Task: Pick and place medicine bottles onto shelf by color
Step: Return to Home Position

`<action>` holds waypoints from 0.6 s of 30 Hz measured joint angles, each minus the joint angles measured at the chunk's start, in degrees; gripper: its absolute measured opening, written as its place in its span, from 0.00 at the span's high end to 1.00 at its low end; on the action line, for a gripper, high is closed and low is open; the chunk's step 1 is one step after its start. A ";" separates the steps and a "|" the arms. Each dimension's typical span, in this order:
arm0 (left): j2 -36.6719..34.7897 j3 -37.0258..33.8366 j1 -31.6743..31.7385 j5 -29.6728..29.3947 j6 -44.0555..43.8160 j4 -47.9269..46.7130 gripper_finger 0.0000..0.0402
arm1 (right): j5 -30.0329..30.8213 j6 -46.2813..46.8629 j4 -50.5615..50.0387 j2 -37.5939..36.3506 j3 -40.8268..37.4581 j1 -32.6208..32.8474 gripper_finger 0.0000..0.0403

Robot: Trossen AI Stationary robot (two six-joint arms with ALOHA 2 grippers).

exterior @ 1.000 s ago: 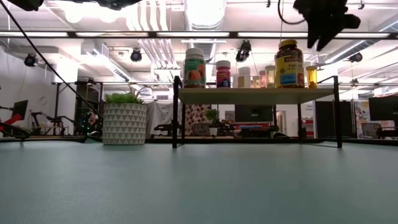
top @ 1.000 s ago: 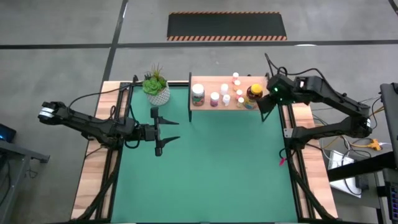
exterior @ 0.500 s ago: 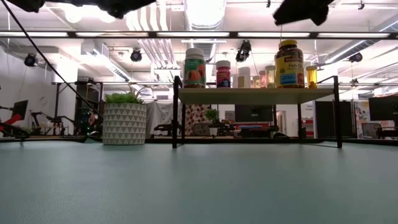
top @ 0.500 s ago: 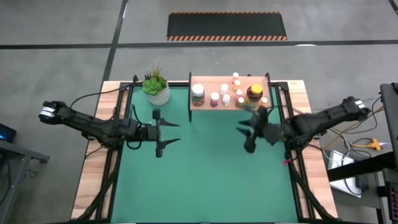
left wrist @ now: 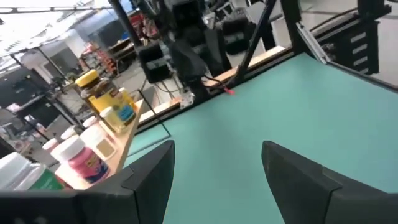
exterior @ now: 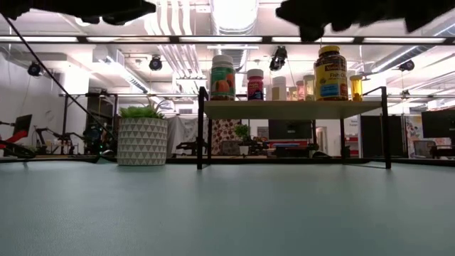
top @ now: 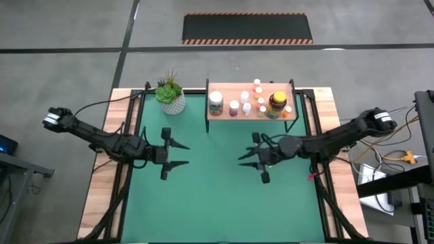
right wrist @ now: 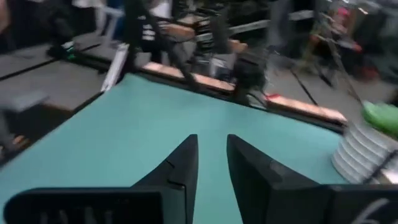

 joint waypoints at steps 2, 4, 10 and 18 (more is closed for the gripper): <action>-1.28 -1.42 0.19 -0.08 -0.14 0.69 0.44 | -4.57 -3.03 4.49 2.30 -1.29 -2.73 0.83; -3.28 -3.15 0.19 -1.14 -0.13 0.68 0.45 | -5.89 -4.61 7.06 4.00 -1.40 -5.69 0.86; -11.05 -7.18 0.19 -3.44 -0.16 1.88 0.53 | -8.71 -12.57 6.23 2.38 -2.63 -11.24 0.95; -22.41 -13.83 0.19 -3.77 0.31 1.45 0.71 | 0.34 -18.31 6.47 -12.22 -10.64 -10.00 0.98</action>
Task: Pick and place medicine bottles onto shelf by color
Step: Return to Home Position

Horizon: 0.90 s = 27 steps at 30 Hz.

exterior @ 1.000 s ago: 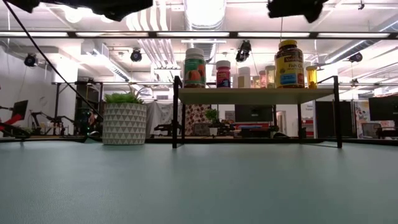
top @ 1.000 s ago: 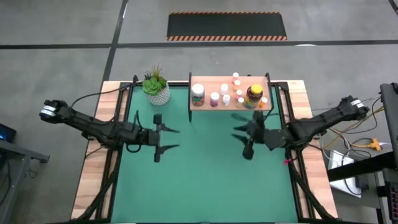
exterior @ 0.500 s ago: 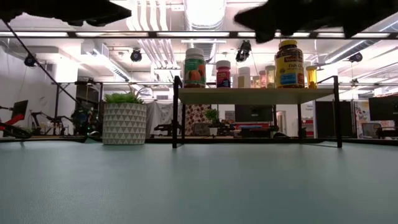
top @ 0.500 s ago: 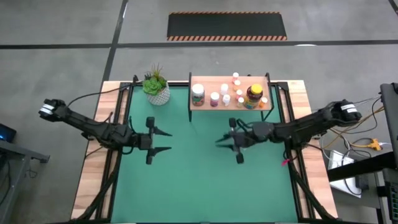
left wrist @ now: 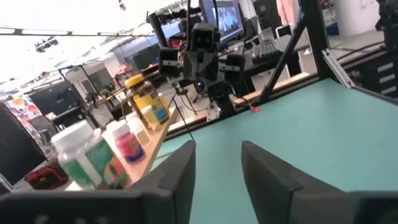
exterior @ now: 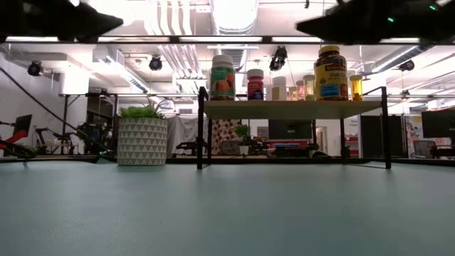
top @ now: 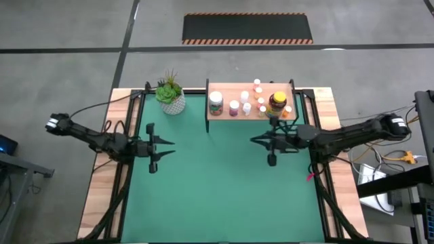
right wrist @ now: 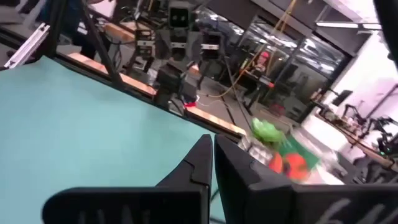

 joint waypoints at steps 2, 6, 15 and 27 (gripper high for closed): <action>-2.30 -2.19 -0.01 -0.13 0.01 -0.22 0.75 | 0.34 0.60 0.19 -4.04 -3.52 -0.27 0.98; -8.51 -6.35 0.00 -0.12 0.11 0.12 0.82 | 0.46 2.43 -0.05 -12.10 -9.33 -0.38 0.98; -20.86 -13.32 0.00 -0.39 2.41 1.08 0.90 | 5.93 -0.22 -0.37 -31.82 -16.34 -0.36 0.98; -21.93 -13.38 -0.02 -0.45 -0.38 0.12 0.97 | 7.62 -3.88 -17.41 -52.12 -18.39 -0.38 0.98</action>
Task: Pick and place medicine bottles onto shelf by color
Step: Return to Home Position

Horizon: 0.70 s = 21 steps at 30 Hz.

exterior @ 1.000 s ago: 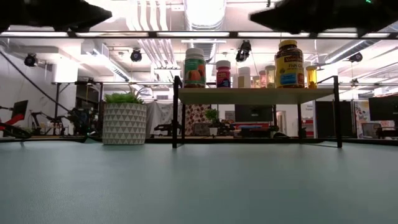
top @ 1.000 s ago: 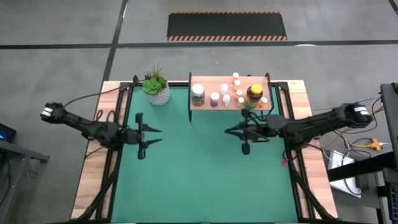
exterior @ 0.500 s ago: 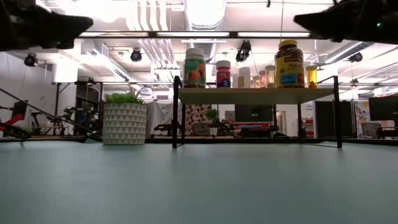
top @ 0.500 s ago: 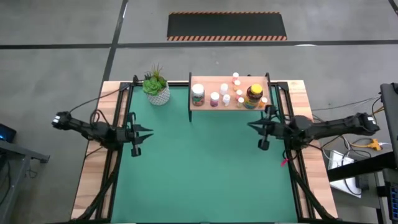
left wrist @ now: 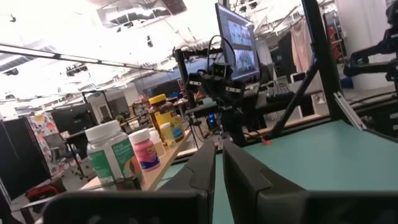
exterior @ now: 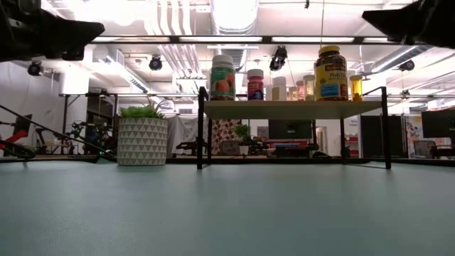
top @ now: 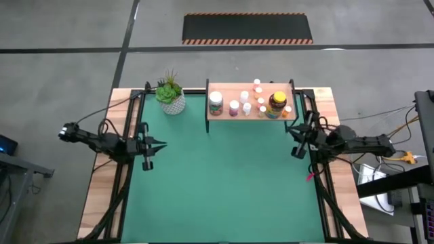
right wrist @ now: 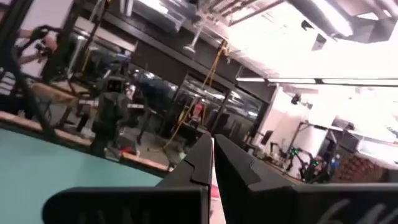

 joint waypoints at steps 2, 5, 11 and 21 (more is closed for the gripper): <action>0.69 0.00 0.00 -0.05 -0.02 -0.07 0.97 | 0.69 0.86 0.57 0.14 -0.13 0.00 0.98; 1.88 -0.03 0.00 -0.05 -0.03 -0.26 0.97 | 2.46 9.92 0.88 1.57 -0.72 0.00 0.98; 4.31 -0.09 0.00 -0.05 -0.03 0.16 0.97 | 3.23 41.85 0.07 4.86 -2.24 0.00 0.98; 8.14 -0.13 0.00 -0.04 -0.03 0.12 0.97 | -10.28 20.12 -4.90 3.18 -4.19 -0.45 0.98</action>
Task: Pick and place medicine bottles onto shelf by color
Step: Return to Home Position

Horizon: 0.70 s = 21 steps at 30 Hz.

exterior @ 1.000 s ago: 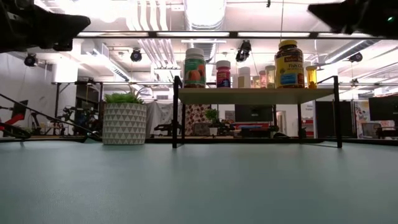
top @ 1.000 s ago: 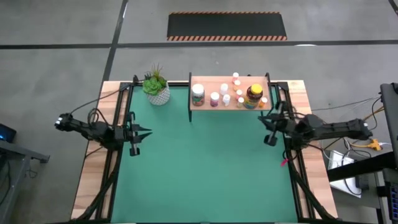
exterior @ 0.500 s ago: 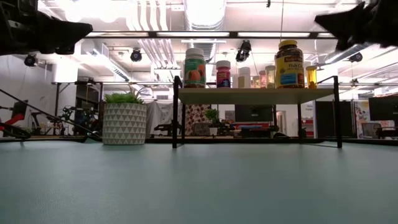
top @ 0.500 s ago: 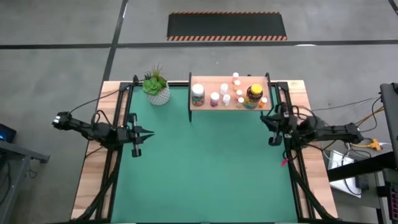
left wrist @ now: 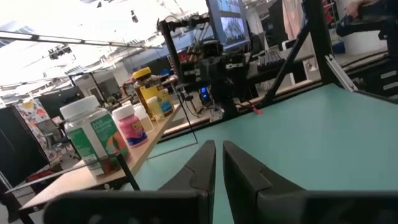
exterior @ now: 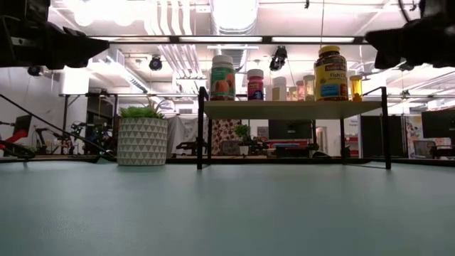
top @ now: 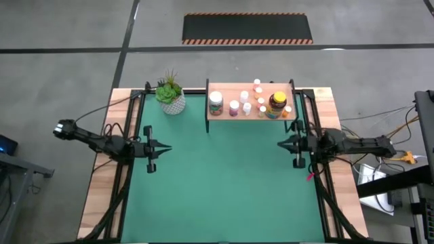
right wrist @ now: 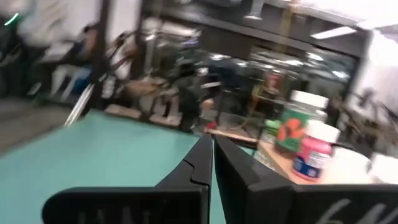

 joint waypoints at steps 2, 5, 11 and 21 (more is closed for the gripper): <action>0.78 -0.01 0.02 0.02 0.00 0.06 0.97 | -5.18 -5.10 -5.07 -3.26 0.00 -1.12 0.98; 1.78 -0.02 -0.01 -0.01 -0.02 0.02 0.97 | -6.53 -10.29 -9.86 -3.34 0.00 -1.87 0.98; 3.74 -0.04 0.00 0.04 0.00 0.06 0.97 | -2.00 -6.62 -11.74 -3.34 0.00 -4.17 0.98; 6.76 -0.07 0.00 0.04 0.00 0.02 0.97 | -1.80 5.41 -11.81 -3.27 -0.02 -11.86 0.98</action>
